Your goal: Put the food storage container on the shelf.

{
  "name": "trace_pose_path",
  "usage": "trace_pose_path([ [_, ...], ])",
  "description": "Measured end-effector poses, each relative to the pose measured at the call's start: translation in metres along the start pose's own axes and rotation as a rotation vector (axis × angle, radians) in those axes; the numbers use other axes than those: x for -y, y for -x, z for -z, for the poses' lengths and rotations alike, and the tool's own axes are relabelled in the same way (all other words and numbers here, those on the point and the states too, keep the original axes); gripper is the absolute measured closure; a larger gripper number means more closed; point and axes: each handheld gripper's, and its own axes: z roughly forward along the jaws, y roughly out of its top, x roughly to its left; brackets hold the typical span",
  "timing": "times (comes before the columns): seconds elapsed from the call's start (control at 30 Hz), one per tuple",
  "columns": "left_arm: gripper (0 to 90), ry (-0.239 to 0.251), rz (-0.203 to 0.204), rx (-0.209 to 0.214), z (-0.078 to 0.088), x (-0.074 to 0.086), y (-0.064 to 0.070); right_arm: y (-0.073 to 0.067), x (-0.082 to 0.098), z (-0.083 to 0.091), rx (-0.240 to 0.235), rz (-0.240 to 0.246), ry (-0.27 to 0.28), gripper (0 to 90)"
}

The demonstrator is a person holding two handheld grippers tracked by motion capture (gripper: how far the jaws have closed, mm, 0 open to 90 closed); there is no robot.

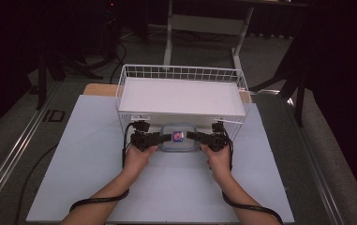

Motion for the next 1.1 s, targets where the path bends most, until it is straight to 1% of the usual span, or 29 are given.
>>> trace_pose_path([
  [0.07, 45.0, 0.003, 0.007, -0.002, -0.001, -0.001, 0.0, 0.003, 0.0, -0.001, -0.01, -0.012, 0.006, 45.0],
  [0.1, 45.1, 0.009, 0.014, -0.002, -0.002, -0.001, -0.001, 0.005, 0.0, -0.002, -0.014, -0.019, 0.01, 44.6],
  [0.13, 45.0, 0.017, 0.026, 0.004, -0.003, -0.001, -0.002, 0.006, 0.0, -0.003, -0.014, -0.016, 0.012, 44.4],
  [0.2, 44.6, 0.03, 0.025, 0.012, -0.004, -0.001, -0.005, 0.007, 0.0, -0.004, -0.009, -0.026, 0.021, 44.3],
  [0.3, 42.6, 0.042, 0.016, 0.013, -0.007, 0.0, -0.007, 0.007, 0.0, -0.006, 0.001, -0.026, 0.019, 42.9],
  [0.33, 41.9, 0.043, 0.013, 0.012, -0.007, -0.001, -0.007, 0.006, 0.0, -0.007, 0.015, -0.026, 0.028, 42.6],
  [0.4, 40.1, 0.038, 0.002, 0.005, -0.009, -0.002, -0.006, 0.005, -0.001, -0.008, 0.025, -0.035, 0.04, 42.3],
  [0.47, 38.9, 0.026, 0.005, 0.011, -0.01, -0.003, -0.009, 0.007, -0.001, -0.009, 0.038, -0.019, 0.059, 42.1],
  [0.5, 38.1, 0.038, 0.02, 0.006, -0.013, -0.003, -0.009, 0.006, -0.001, -0.01, 0.039, -0.031, 0.058, 42.1],
  [0.53, 36.2, 0.037, 0.017, 0.003, -0.014, -0.003, -0.009, 0.007, -0.001, -0.011, 0.052, -0.022, 0.069, 41.9],
  [0.6, 33.6, 0.048, 0.044, -0.002, -0.017, -0.003, -0.009, 0.007, -0.001, -0.012, 0.073, -0.002, 0.079, 41.6],
  [0.67, 31.3, 0.051, 0.068, 0.005, -0.019, -0.003, -0.011, 0.006, -0.001, -0.014, 0.086, 0.013, 0.078, 43.5],
  [0.7, 31.0, 0.057, 0.071, 0.005, -0.02, -0.003, -0.012, 0.005, -0.001, -0.015, 0.091, 0.013, 0.08, 43.8],
  [0.73, 30.7, 0.056, 0.069, 0.0, -0.02, -0.003, -0.012, 0.005, 0.0, -0.015, 0.092, 0.01, 0.084, 43.8],
  [0.77, 30.0, 0.055, 0.057, -0.008, -0.02, -0.004, -0.011, 0.006, -0.001, -0.016, 0.094, 0.016, 0.09, 43.8],
  [0.8, 29.9, 0.063, 0.036, -0.027, -0.02, -0.004, -0.01, 0.007, -0.001, -0.016, 0.095, 0.025, 0.095, 43.7],
  [0.87, 30.1, 0.067, -0.016, -0.063, -0.019, -0.006, -0.006, 0.007, -0.001, -0.017, 0.091, 0.028, 0.098, 43.3],
  [0.93, 30.2, 0.055, -0.017, -0.077, -0.018, -0.007, -0.004, 0.005, -0.001, -0.017, 0.105, 0.045, 0.096, 43.6],
  [0.97, 30.2, 0.051, -0.012, -0.076, -0.018, -0.007, -0.004, 0.002, -0.001, -0.016, 0.111, 0.037, 0.091, 43.6],
  [1.0, 30.4, 0.047, -0.003, -0.078, -0.017, -0.007, -0.003, 0.0, 0.0, -0.015, 0.124, 0.048, 0.096, 43.6],
  [1.03, 30.7, 0.044, 0.002, -0.071, -0.016, -0.006, -0.004, -0.002, 0.002, -0.014, 0.124, 0.066, 0.093, 43.7],
  [1.07, 31.3, 0.049, 0.002, -0.065, -0.015, -0.005, -0.004, -0.004, 0.003, -0.011, 0.11, 0.054, 0.096, 44.1],
  [1.1, 31.4, 0.044, 0.0, -0.06, -0.013, -0.004, -0.005, -0.002, 0.003, -0.01, 0.101, 0.108, 0.131, 44.1],
])
